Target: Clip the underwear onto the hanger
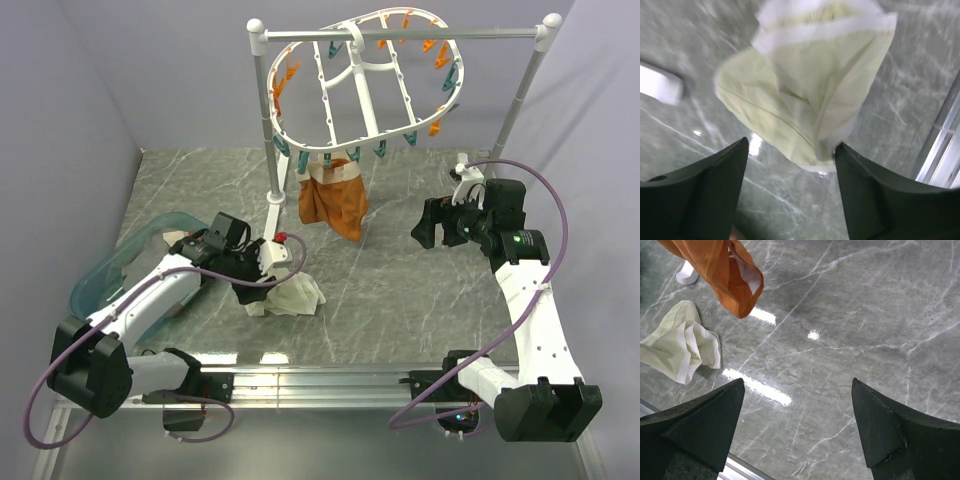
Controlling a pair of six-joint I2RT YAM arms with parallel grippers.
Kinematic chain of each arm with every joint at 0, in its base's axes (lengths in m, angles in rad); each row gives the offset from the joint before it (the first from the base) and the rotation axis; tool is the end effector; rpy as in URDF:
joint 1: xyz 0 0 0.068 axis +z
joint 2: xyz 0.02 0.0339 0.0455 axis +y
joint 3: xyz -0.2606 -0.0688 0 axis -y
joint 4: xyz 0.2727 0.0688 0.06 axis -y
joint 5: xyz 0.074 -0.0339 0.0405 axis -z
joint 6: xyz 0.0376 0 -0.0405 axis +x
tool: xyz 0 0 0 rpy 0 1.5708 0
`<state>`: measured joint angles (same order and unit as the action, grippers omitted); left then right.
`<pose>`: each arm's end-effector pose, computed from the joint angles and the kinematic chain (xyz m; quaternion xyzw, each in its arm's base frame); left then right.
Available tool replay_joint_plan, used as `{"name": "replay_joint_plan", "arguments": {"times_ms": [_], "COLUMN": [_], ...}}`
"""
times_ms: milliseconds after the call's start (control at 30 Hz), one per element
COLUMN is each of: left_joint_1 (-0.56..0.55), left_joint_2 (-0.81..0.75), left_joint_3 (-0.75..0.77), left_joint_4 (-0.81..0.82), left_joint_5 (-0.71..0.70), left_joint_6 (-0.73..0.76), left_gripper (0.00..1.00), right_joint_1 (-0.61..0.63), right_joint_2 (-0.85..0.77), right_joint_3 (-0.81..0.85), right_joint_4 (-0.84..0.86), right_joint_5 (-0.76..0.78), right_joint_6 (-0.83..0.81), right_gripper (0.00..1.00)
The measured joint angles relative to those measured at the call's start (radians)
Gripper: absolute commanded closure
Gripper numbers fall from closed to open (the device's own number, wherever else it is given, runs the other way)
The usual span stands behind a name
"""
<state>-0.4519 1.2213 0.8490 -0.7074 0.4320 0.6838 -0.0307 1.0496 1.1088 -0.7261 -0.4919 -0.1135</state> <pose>0.2249 -0.1267 0.2197 0.5535 0.7707 -0.1790 0.2599 0.2435 0.0103 0.3493 -0.1424 0.8674 0.1879 0.4383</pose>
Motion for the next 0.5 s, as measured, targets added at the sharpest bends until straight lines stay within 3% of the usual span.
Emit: {"name": "replay_joint_plan", "arguments": {"times_ms": [133, 267, 500], "left_joint_1": [-0.065, -0.229, -0.504], "left_joint_2": [-0.066, -0.186, -0.138], "left_joint_3": [0.035, 0.006, -0.079], "left_joint_4": [0.024, 0.09, 0.231], "left_joint_5": [0.013, -0.029, -0.263], "left_joint_6": [0.008, 0.008, -0.053], "left_gripper": [0.24, 0.28, 0.28], "right_joint_1": [0.0, 0.0, 0.0], "right_joint_2": [0.0, 0.0, 0.002], "right_joint_3": [-0.004, -0.006, -0.023], "right_joint_4": [0.0, 0.0, 0.0], "right_joint_5": [0.0, 0.001, 0.001], "right_joint_6": [-0.002, -0.005, -0.007], "right_gripper": [0.06, 0.06, 0.07]}}
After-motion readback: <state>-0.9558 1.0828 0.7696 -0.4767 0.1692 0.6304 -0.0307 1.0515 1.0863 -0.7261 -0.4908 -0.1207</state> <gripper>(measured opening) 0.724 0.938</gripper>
